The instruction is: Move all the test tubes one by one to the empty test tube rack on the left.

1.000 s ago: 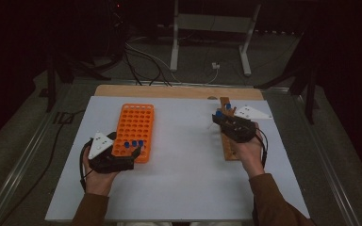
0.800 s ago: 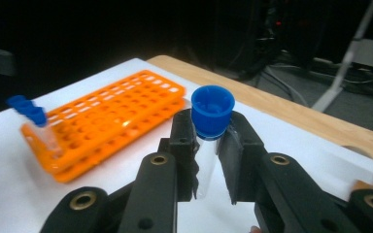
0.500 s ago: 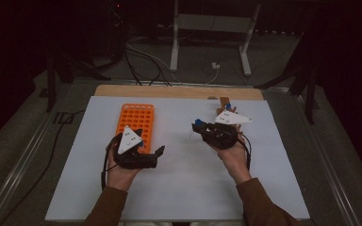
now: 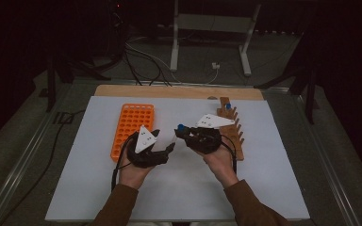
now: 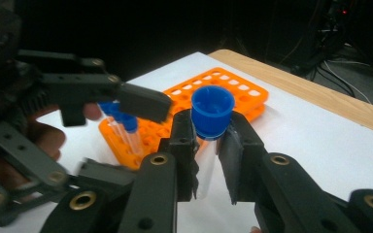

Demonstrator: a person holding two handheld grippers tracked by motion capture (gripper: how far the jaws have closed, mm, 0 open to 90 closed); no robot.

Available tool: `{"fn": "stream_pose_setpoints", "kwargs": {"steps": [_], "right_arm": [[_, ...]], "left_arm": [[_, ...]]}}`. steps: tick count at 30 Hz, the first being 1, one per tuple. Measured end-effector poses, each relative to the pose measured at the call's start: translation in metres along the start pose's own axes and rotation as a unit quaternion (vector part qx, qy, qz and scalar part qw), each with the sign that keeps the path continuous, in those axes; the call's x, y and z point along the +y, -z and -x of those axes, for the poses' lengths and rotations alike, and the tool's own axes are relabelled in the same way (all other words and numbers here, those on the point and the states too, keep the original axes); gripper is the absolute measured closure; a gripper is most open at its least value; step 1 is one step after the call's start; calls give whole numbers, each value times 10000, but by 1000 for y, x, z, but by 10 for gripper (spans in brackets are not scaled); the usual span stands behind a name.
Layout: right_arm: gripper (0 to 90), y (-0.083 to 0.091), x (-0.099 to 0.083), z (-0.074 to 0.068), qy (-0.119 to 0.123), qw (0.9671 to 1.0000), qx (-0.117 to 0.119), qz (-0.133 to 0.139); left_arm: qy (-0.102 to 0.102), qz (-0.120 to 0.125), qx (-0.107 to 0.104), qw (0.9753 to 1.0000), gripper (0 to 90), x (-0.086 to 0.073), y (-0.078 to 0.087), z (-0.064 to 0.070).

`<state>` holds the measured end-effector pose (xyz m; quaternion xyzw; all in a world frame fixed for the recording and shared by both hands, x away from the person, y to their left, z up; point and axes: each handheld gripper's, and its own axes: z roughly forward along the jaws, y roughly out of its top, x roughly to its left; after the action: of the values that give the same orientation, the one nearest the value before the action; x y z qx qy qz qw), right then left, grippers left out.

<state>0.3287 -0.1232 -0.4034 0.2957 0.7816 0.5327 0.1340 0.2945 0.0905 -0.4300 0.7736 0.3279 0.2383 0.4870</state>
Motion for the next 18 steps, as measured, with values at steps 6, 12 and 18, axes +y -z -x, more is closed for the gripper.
{"fn": "stream_pose_setpoints", "kwargs": {"steps": [6, 12, 18], "right_arm": [[760, -6, 2, -9, 55, 9999, 111, -29], [761, -9, 1, -12, 42, 9998, 176, -52], [761, -10, 1, -13, 17, 9997, 229, -68]], "left_arm": [[-77, 10, -91, 9999, 561, 0, -3, 2], [-106, 19, -106, 9999, 663, 0, -5, 2], [-135, 18, -113, 9998, 725, 0, -6, 3]]}}
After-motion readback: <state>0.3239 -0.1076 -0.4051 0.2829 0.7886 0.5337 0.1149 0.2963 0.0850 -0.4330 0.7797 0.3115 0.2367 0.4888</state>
